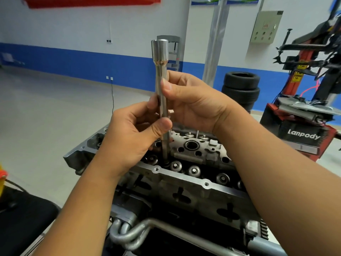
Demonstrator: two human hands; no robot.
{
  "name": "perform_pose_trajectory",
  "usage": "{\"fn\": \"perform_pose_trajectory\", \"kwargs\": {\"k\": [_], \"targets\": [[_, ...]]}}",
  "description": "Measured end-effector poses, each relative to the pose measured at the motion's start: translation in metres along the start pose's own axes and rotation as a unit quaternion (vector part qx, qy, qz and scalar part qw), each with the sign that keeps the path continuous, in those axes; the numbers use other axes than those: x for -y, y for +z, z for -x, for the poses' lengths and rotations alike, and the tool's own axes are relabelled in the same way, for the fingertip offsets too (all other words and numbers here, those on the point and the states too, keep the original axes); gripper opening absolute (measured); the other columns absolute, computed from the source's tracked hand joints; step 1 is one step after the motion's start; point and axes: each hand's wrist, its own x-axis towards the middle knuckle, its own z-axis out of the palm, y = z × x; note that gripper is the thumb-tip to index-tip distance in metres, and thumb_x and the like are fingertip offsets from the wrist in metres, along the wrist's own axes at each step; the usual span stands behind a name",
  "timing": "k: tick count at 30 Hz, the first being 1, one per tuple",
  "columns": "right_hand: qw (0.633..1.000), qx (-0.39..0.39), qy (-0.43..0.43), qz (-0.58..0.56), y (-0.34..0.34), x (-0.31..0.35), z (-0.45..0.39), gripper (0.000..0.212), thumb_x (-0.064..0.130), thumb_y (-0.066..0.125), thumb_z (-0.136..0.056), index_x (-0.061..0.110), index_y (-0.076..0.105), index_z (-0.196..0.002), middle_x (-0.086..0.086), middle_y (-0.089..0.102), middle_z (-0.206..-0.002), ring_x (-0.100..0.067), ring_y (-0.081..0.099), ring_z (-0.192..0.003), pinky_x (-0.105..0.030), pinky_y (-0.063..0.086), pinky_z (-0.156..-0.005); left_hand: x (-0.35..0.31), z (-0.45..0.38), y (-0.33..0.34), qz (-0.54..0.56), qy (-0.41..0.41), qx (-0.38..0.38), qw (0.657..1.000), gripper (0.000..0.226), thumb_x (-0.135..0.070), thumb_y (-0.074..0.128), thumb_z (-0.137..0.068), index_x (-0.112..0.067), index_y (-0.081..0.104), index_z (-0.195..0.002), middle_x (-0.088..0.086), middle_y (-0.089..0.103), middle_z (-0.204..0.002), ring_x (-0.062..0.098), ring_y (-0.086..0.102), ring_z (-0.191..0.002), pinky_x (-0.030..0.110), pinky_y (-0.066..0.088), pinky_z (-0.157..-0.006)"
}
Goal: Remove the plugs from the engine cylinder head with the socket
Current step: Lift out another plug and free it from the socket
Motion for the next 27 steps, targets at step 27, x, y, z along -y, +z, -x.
{"fn": "perform_pose_trajectory", "kwargs": {"k": [27], "targets": [[1.0,0.023,-0.001,0.009,-0.0045,0.0013,0.0017,0.034,0.03,0.082,-0.077,0.009,0.064,-0.096,-0.009,0.074,-0.091,-0.021,0.068,-0.083,-0.047,0.046,-0.084,0.0077,0.0007,-0.0064,0.024,-0.011,-0.005,1.0,0.026,-0.044,0.074,-0.082,-0.038,0.078,-0.107,0.0,0.08,-0.095,0.016,0.071,-0.073,0.025,0.053,-0.051]]}}
